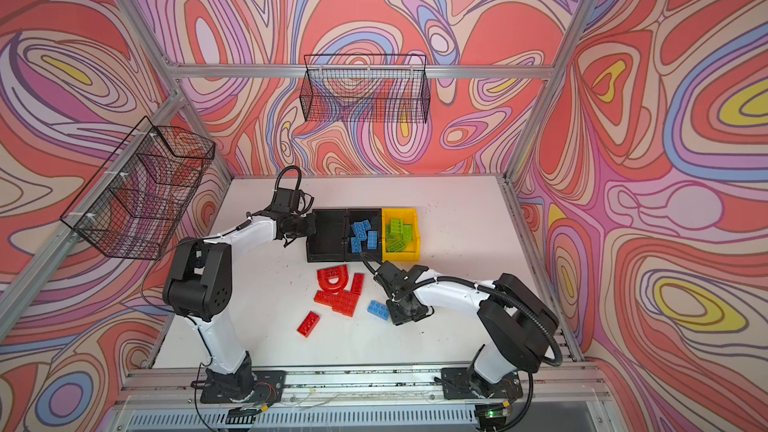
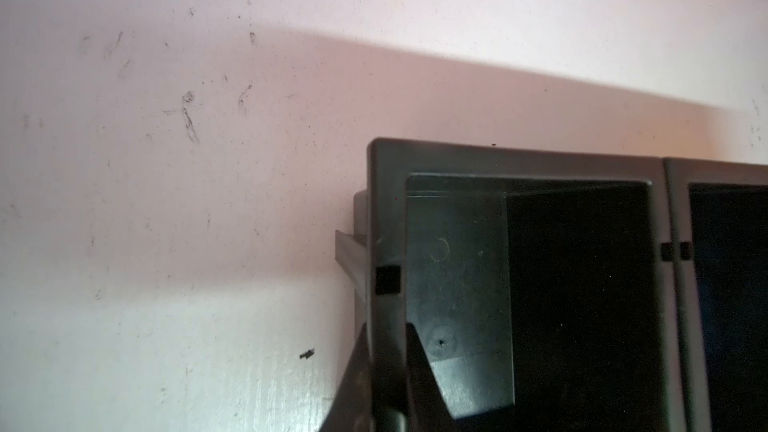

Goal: Sort the legos into containers by color
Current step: 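Close the right gripper on a blue brick and lift, then carry the blue brick over the black bin and release it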

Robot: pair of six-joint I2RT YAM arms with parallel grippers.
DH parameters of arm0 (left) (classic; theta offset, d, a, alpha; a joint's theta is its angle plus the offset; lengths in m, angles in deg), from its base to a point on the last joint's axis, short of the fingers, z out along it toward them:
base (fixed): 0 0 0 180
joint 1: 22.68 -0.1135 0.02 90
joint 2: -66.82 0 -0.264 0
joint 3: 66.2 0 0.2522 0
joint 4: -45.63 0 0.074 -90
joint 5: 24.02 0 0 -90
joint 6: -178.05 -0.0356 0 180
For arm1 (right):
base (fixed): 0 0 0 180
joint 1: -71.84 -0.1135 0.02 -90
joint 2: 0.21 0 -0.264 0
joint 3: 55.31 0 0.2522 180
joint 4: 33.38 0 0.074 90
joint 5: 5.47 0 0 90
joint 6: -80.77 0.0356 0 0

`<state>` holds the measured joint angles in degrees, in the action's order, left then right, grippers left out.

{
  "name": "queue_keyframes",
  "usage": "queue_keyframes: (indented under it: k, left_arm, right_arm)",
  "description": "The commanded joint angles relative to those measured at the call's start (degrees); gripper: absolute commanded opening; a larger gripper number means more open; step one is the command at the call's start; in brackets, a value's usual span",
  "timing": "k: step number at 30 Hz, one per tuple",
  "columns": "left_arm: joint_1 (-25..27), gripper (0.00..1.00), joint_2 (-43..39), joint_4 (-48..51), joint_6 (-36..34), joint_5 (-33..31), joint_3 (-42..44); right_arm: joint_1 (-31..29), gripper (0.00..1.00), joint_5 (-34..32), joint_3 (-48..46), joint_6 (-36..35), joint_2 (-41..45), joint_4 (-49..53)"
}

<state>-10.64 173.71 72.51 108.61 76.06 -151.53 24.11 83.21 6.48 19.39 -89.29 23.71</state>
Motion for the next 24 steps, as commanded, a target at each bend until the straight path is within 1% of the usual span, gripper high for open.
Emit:
queue_keyframes:
  k: [1,3,4,6,9,12,14,18,20,24]
  left_arm:
    - [0.01,0.00,-1.72,-1.53,-0.12,1.05,-0.59]
    - [0.01,0.00,-2.02,-1.65,-0.17,0.75,-0.35]
    - [0.01,0.00,-2.01,-1.70,-0.17,0.72,-0.32]
    - [0.01,0.00,-1.94,-1.70,-0.17,0.86,-0.40]
    - [0.01,0.00,-1.86,-1.70,-0.08,0.87,-0.33]
    - [0.01,0.00,-1.46,-2.13,0.18,1.34,-0.46]
    - [0.01,0.00,-1.26,-2.06,0.33,1.95,-0.74]
    - [0.01,0.00,-2.10,-1.78,0.36,1.64,-0.60]
    - [0.01,0.00,-2.46,-1.79,0.32,1.71,-0.50]
    - [0.01,0.00,-2.65,-1.68,0.44,1.85,-0.25]
  right_arm:
    - [-0.18,0.40,-2.28,1.65,0.58,0.37,0.82]
    - [-0.18,0.31,-3.64,3.87,-0.07,0.71,1.84]
    - [-0.18,0.29,-4.17,4.97,-0.35,0.77,2.37]
    - [-0.04,0.28,-5.42,7.42,-0.96,0.60,3.48]
    - [0.98,0.28,-5.49,12.60,-1.83,0.23,4.48]
    - [3.77,0.28,-5.24,19.66,-4.43,-1.50,3.07]
    - [6.13,0.28,-5.32,24.81,-6.22,-3.92,0.84]
    - [10.02,0.28,-2.70,33.97,-8.70,-10.53,-5.37]
    - [10.70,0.29,-2.19,38.51,-10.45,-15.34,-6.62]
    - [12.47,0.34,-3.65,46.46,-12.54,-23.51,-6.68]
